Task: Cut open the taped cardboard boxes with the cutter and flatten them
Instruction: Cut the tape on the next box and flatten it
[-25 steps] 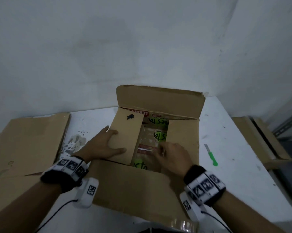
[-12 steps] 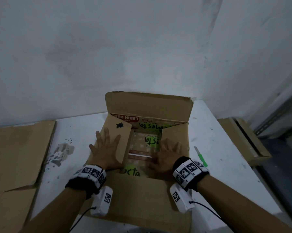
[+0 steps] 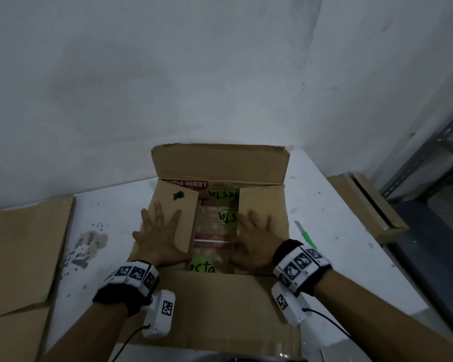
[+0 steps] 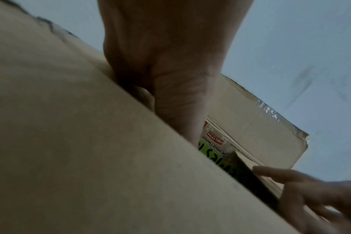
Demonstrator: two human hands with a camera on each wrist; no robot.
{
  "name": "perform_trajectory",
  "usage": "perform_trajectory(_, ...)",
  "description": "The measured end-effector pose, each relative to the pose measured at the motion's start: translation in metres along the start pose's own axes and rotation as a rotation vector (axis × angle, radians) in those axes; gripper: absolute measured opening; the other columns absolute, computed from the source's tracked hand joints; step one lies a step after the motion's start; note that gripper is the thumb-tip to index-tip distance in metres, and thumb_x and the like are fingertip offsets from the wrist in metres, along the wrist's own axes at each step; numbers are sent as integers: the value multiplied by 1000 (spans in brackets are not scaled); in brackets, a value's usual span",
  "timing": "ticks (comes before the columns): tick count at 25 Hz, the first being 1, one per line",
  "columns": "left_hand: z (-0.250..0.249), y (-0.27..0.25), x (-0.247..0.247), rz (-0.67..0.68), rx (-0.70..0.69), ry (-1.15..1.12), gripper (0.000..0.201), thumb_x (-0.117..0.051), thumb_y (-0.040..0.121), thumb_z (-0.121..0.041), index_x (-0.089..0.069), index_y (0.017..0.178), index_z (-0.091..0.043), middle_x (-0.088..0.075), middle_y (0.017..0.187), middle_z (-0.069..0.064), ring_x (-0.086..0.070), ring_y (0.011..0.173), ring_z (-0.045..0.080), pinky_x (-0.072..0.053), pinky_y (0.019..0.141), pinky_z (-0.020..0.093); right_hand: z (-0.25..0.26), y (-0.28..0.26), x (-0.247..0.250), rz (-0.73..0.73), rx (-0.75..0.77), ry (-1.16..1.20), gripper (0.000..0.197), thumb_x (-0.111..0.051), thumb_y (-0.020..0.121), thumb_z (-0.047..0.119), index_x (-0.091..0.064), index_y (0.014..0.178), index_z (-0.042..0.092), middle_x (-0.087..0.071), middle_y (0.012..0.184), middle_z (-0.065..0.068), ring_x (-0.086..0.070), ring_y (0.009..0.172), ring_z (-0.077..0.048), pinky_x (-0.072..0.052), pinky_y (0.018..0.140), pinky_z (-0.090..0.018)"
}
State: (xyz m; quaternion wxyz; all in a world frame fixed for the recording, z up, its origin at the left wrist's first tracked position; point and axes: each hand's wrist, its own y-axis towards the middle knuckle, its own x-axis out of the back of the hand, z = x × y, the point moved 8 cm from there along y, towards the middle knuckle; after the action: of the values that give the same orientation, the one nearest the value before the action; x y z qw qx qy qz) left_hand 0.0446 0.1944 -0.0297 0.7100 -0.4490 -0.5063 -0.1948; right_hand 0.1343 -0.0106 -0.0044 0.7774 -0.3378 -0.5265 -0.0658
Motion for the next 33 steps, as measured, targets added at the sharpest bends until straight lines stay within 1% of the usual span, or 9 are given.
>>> perform_trajectory(3,1,-2,3,20,-12,-26,125,-61,69,-82,20,154,-40,37,157,12,25,145,45,-24,110,65,-4,-31,38,-318,61,365,17,-62,81,55,-54,80,39,-10,166,-2,-2,152,-29,-13,117,-64)
perform_trajectory(6,1,-4,4,27,-12,-39,126,-63,67,-81,18,154,-40,37,157,11,25,145,45,-24,109,65,-29,-74,70,-590,28,657,21,-75,78,25,-54,75,29,-36,153,-2,-23,147,-15,-34,108,-39)
perform_trajectory(9,-1,-4,4,25,-21,-56,125,-63,68,-81,18,154,-40,36,157,11,24,145,44,-24,110,65,-71,-110,84,-773,-58,778,24,-66,80,0,-58,76,22,-62,118,6,-53,124,-15,-49,94,-35)
perform_trajectory(12,0,-5,6,34,-36,-123,125,-65,68,-80,18,154,-43,37,158,7,26,146,42,-21,111,66,-124,-126,73,-748,-221,867,33,-60,80,-3,-61,92,28,-64,104,14,-65,90,-24,-58,78,-51)
perform_trajectory(17,1,-4,6,19,-49,-183,126,-67,66,-80,17,153,-46,37,158,4,27,146,38,-18,113,65,-187,-103,8,-416,-579,468,50,-64,86,24,-51,135,21,-52,138,-8,-53,121,-32,-47,98,-44)
perform_trajectory(22,4,-4,5,10,-51,-207,126,-69,65,-79,16,153,-48,37,158,3,27,147,37,-16,115,64,-169,-73,-33,-285,-510,491,47,-56,97,23,-48,142,15,-55,137,-16,-54,122,-34,-45,97,-38)
perform_trajectory(25,6,-4,3,16,-60,-260,126,-71,65,-78,15,152,-49,38,158,1,28,147,35,-11,115,65,-162,-72,-8,-445,-539,469,32,-54,97,19,-61,126,8,-64,121,-19,-61,108,-35,-47,86,-34)
perform_trajectory(30,6,-6,11,45,-102,-404,125,-76,64,-72,11,152,-52,34,160,-3,27,148,33,-6,117,65,-106,-76,47,-659,-326,344,39,-62,94,27,-61,133,20,-54,138,-16,-46,130,-33,-41,106,-49)
perform_trajectory(33,21,-19,35,33,-197,-741,105,-75,75,-55,-5,153,-53,7,167,-3,-2,153,29,-27,117,49,-67,-58,52,-593,-156,358,33,-64,90,29,-67,123,25,-60,131,-10,-53,123,-30,-47,101,-48)
